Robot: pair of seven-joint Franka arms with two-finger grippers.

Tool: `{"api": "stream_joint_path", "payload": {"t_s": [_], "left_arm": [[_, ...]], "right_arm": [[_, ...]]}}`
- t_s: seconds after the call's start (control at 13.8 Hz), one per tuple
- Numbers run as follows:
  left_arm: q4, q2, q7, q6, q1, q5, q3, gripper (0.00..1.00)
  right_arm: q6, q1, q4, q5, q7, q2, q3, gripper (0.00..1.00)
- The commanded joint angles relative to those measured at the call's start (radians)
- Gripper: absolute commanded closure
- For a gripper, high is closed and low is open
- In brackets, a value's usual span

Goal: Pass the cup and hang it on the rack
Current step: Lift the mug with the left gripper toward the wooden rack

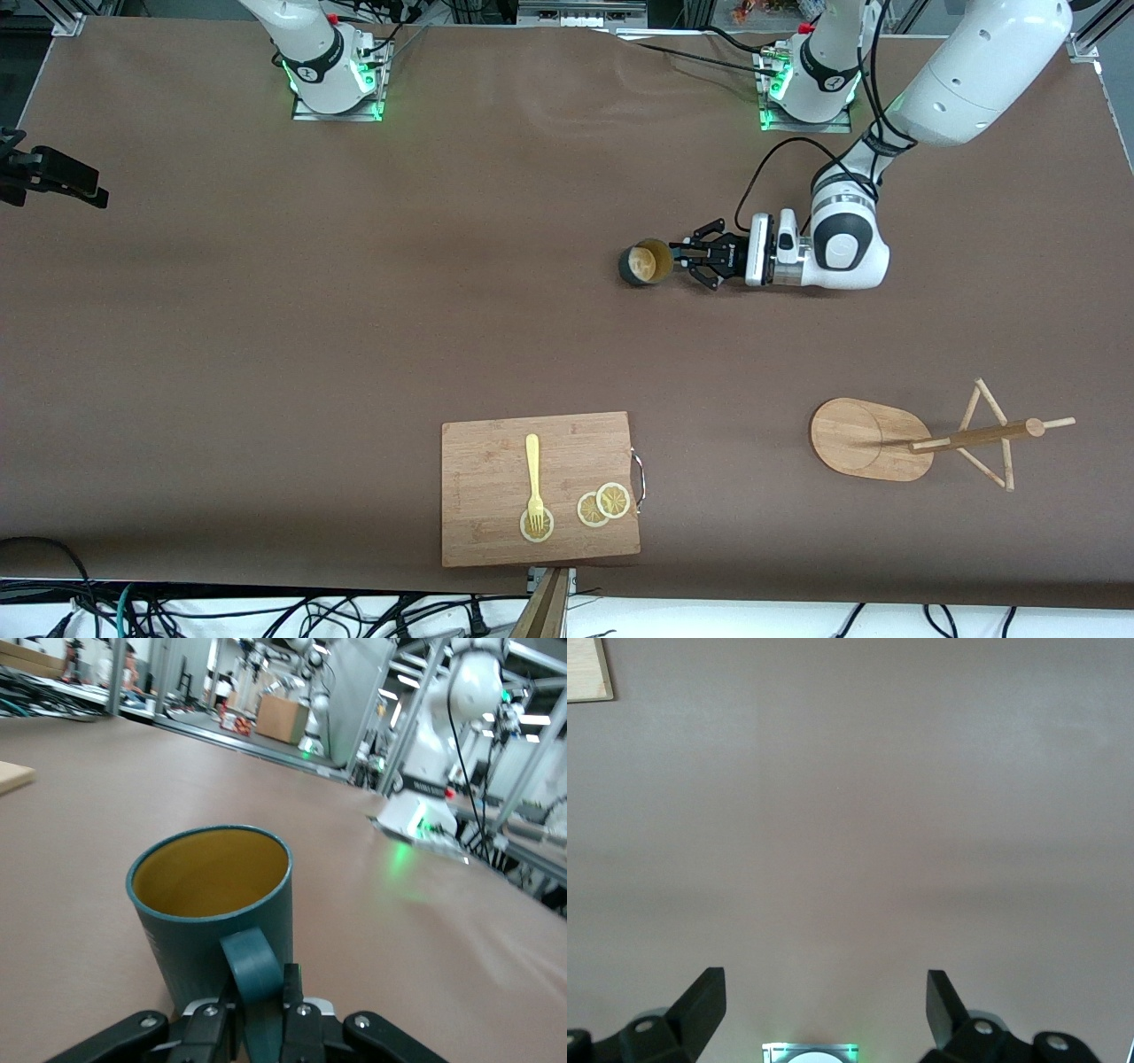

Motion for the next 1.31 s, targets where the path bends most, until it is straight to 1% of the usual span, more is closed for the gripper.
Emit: {"api": "stream_joint_path", "payload": {"t_s": [0.0, 0.07, 0.15, 0.29, 0.44, 0.51, 0.58, 0.73, 0.94, 1.09, 1.23], "left_arm": [[-0.009, -0.094, -0.164, -0.1, 0.07, -0.006, 0.004, 1.0], [-0.009, -0.101, -0.207, -0.131, 0.096, 0.047, 0.006, 1.0], [-0.009, -0.101, -0.241, -0.148, 0.154, 0.1, 0.004, 1.0], [-0.006, -0.102, -0.318, -0.234, 0.254, 0.163, 0.009, 1.0], [0.0, -0.101, -0.363, -0.285, 0.375, 0.258, 0.012, 1.0], [0.015, -0.099, -0.401, -0.318, 0.435, 0.296, 0.012, 1.0], [0.049, -0.09, -0.478, -0.363, 0.486, 0.339, 0.012, 1.0], [0.124, -0.067, -0.635, -0.441, 0.555, 0.411, 0.012, 1.0], [0.22, -0.032, -0.912, -0.6, 0.609, 0.428, 0.028, 1.0], [0.35, 0.025, -1.101, -0.722, 0.619, 0.43, 0.045, 1.0], [0.444, 0.089, -1.245, -0.768, 0.626, 0.393, 0.047, 1.0]], "right_arm": [[0.009, -0.012, -0.013, 0.008, -0.017, -0.014, 0.004, 0.0], [0.009, -0.012, -0.015, 0.009, -0.017, -0.014, 0.004, 0.0], [0.009, -0.012, -0.013, 0.009, -0.017, -0.014, 0.006, 0.0], [0.009, -0.012, -0.015, 0.009, -0.017, -0.014, 0.006, 0.0], [0.009, -0.012, -0.015, 0.009, -0.017, -0.014, 0.006, 0.0], [0.009, -0.012, -0.015, 0.009, -0.017, -0.014, 0.004, 0.0], [0.009, -0.012, -0.015, 0.009, -0.017, -0.014, 0.004, 0.0], [0.009, -0.012, -0.015, 0.009, -0.017, -0.014, 0.004, 0.0], [0.009, -0.012, -0.015, 0.016, -0.017, -0.014, 0.004, 0.0], [0.009, -0.013, -0.015, 0.017, -0.017, -0.014, 0.004, 0.0], [0.009, -0.013, -0.015, 0.017, -0.017, -0.014, 0.004, 0.0]]}}
